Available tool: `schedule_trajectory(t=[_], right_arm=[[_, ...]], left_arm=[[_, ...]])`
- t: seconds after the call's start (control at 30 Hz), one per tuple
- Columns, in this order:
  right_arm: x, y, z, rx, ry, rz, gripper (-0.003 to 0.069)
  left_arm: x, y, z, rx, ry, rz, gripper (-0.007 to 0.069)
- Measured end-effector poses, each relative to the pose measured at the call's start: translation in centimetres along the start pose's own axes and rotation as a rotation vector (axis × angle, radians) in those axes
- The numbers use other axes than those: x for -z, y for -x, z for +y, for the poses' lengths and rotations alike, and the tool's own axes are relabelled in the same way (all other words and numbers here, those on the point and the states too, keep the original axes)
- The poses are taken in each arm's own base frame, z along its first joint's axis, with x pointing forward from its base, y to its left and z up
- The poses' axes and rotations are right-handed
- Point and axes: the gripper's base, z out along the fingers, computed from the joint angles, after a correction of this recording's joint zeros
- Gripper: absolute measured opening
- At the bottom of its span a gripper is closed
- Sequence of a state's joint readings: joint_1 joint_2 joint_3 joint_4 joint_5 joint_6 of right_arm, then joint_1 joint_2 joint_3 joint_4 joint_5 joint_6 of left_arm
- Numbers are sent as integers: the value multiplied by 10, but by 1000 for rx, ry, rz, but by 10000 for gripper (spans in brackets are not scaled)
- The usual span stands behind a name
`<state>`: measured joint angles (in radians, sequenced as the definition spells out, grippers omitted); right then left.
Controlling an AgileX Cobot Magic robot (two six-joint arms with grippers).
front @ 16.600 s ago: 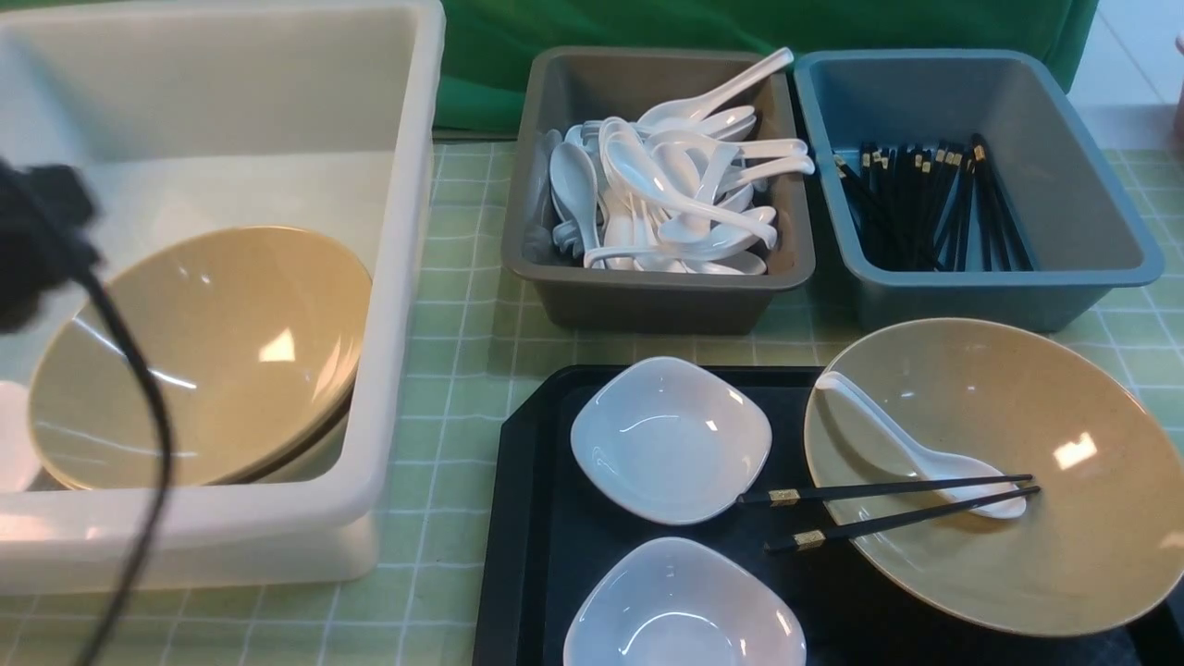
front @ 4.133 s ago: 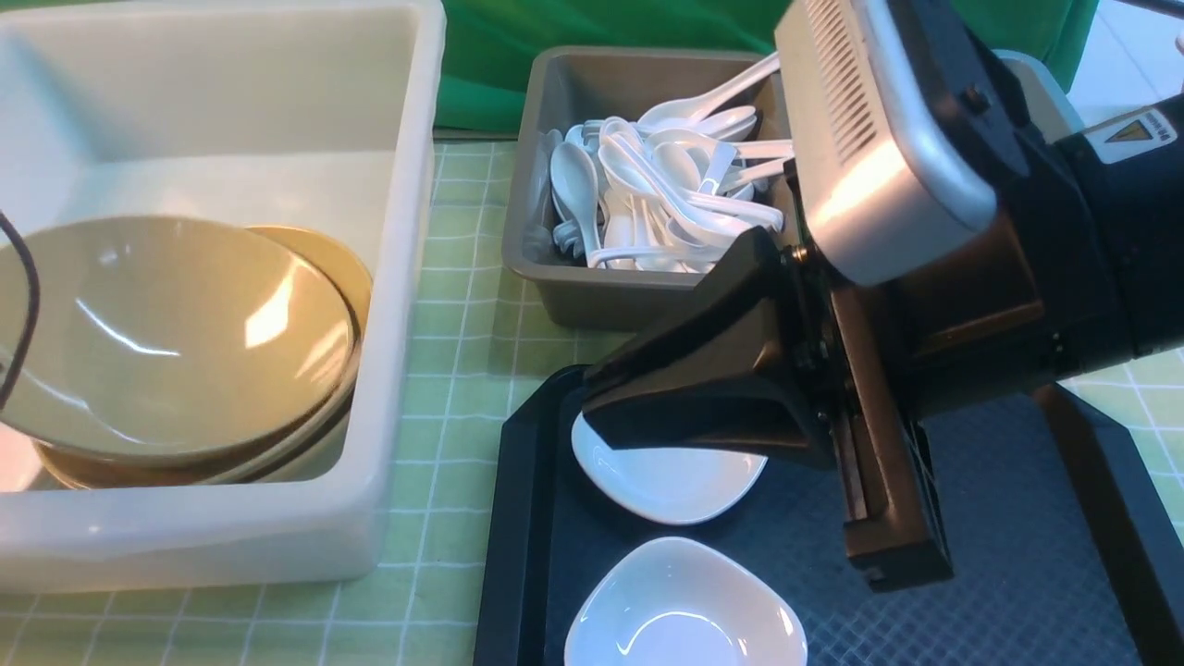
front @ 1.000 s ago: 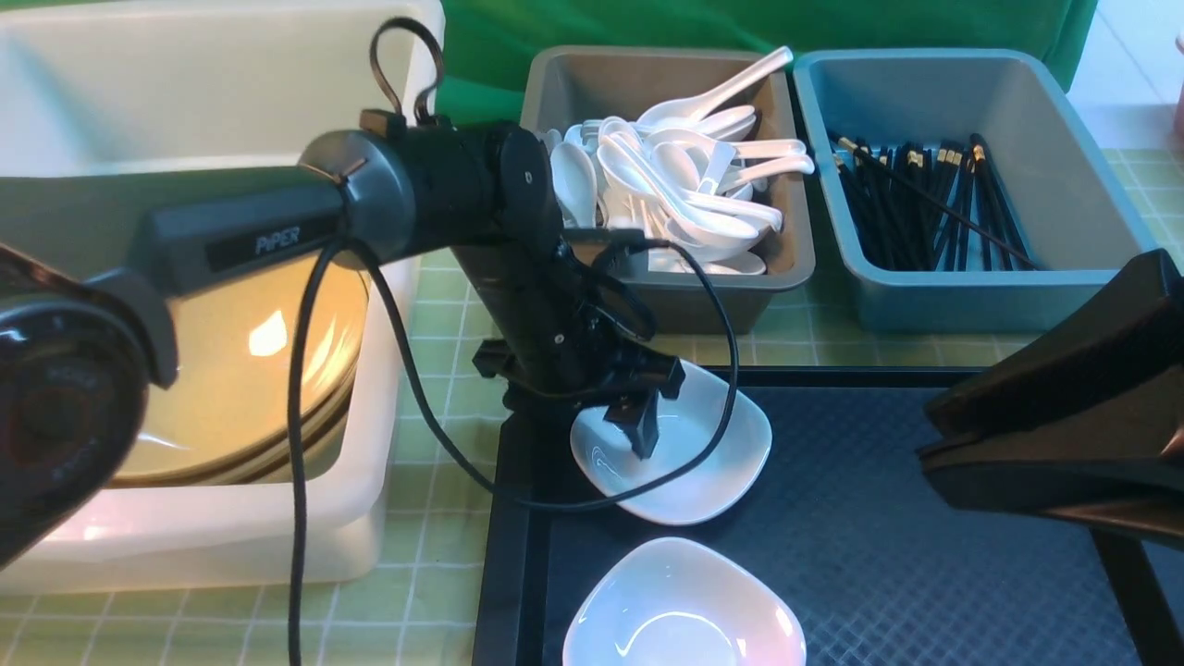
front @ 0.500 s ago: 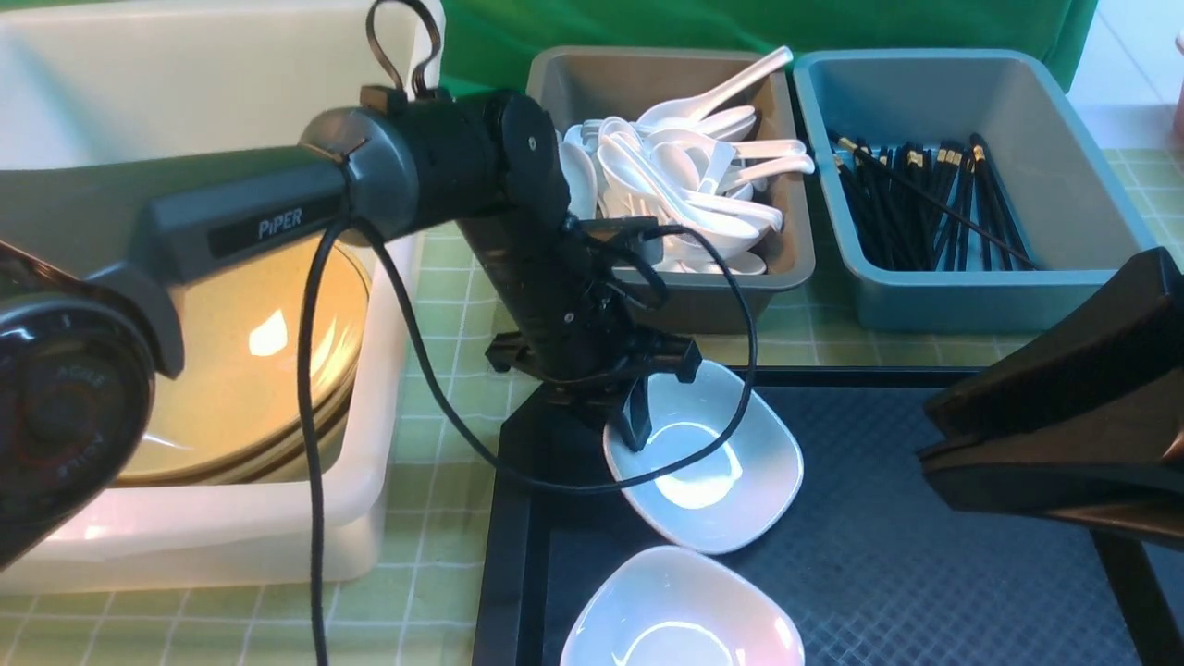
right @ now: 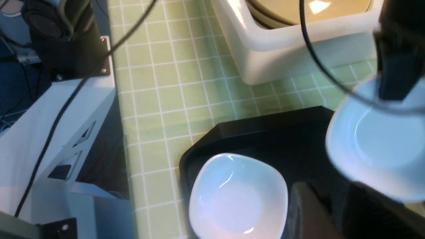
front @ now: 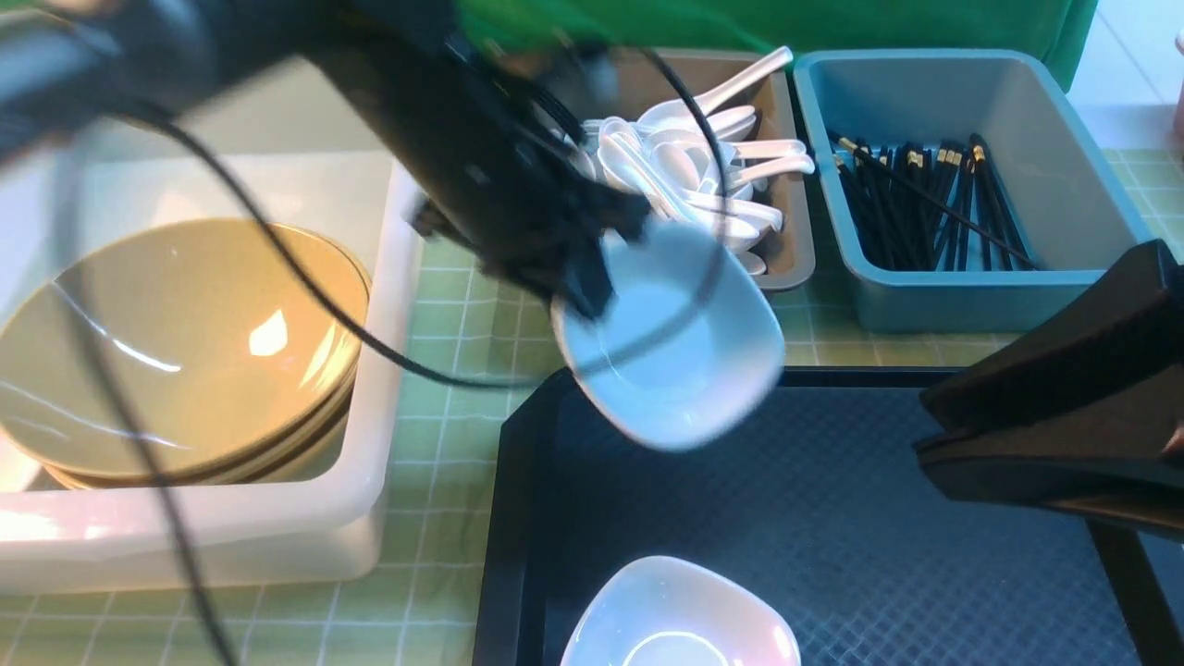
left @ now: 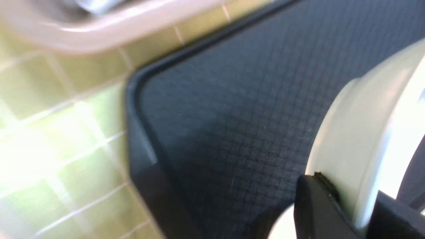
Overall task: On green table put chopsticks spoon bowls plates into blue grey white boxes.
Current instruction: 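Place the white bowl into the white bin with the other dishes with the left gripper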
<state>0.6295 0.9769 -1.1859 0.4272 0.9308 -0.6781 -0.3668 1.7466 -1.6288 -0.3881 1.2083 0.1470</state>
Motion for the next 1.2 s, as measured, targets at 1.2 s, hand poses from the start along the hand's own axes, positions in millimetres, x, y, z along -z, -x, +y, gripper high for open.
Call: schedule_trajectory(t=[1.2], right_arm=[[-58,21,-13,52,220,-132,198]], left_arm=[[158,-205,254,1139,589,-116,15]])
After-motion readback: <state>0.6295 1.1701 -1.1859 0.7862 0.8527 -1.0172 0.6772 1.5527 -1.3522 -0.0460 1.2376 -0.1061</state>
